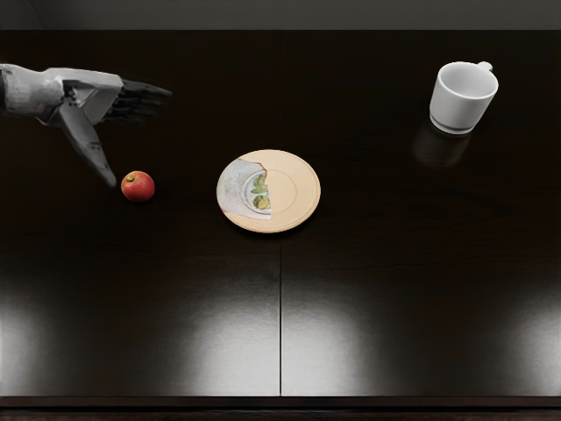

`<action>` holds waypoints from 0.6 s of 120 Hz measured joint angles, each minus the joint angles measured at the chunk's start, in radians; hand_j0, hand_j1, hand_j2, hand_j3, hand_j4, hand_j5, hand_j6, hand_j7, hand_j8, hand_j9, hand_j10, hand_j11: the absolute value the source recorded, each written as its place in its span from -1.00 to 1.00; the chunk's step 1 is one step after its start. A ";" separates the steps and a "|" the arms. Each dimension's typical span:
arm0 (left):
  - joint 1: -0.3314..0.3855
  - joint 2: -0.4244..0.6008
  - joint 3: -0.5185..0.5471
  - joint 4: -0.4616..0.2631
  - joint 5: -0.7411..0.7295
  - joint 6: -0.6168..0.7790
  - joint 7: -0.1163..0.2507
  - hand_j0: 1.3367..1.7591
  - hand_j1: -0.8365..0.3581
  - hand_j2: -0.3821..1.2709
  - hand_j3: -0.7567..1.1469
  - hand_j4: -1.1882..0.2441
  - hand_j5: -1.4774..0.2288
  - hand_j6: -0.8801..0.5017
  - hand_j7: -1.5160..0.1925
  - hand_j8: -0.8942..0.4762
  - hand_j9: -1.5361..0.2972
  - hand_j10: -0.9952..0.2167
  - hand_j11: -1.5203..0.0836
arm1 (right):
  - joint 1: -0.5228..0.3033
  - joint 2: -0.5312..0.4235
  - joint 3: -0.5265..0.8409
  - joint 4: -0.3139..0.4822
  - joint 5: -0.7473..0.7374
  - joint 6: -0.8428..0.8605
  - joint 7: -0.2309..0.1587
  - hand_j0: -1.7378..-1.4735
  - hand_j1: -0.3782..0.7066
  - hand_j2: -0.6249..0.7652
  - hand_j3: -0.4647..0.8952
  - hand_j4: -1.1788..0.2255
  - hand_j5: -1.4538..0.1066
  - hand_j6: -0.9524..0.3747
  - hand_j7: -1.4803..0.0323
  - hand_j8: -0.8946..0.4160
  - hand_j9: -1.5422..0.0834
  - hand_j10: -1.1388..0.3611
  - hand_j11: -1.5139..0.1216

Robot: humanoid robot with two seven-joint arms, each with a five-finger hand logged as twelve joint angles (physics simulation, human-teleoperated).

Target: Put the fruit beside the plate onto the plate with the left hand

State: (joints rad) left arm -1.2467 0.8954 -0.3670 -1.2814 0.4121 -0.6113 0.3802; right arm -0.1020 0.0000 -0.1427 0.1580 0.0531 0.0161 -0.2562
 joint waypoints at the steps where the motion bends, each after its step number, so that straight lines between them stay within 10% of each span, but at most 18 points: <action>1: 0.001 0.001 0.000 -0.001 0.000 0.000 0.000 0.52 0.95 -0.53 -0.20 0.63 0.70 0.24 0.74 0.27 0.65 0.61 0.86 | 0.000 0.000 0.000 0.000 0.000 0.000 0.000 -0.40 -0.95 -0.10 -0.32 0.68 0.86 0.43 0.96 0.36 0.90 0.52 0.85; 21: -0.007 0.023 -0.010 -0.012 0.001 0.000 0.017 0.52 0.95 -0.53 -0.20 0.63 0.70 0.24 0.74 0.27 0.65 0.60 0.86 | 0.000 0.000 0.000 0.000 0.000 0.000 0.000 -0.40 -0.95 -0.10 -0.32 0.68 0.86 0.44 0.96 0.37 0.90 0.52 0.85; 35: -0.044 0.013 -0.015 -0.031 0.019 0.000 0.131 0.52 0.95 -0.53 -0.20 0.63 0.70 0.24 0.74 0.27 0.65 0.60 0.86 | 0.000 0.000 -0.001 0.001 -0.001 0.003 0.000 -0.40 -0.95 -0.10 -0.32 0.68 0.86 0.44 0.96 0.37 0.90 0.52 0.85; 72: -0.054 -0.149 -0.004 -0.097 0.444 0.000 0.225 0.52 0.94 -0.53 -0.20 0.62 0.70 0.24 0.74 0.27 0.65 0.60 0.86 | -0.001 0.000 -0.001 0.001 -0.001 0.007 0.000 -0.40 -0.95 -0.10 -0.32 0.68 0.86 0.43 0.96 0.36 0.90 0.52 0.85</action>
State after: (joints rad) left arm -1.3005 0.7460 -0.3712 -1.3788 0.8557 -0.6110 0.6057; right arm -0.1028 0.0000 -0.1441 0.1595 0.0522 0.0236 -0.2562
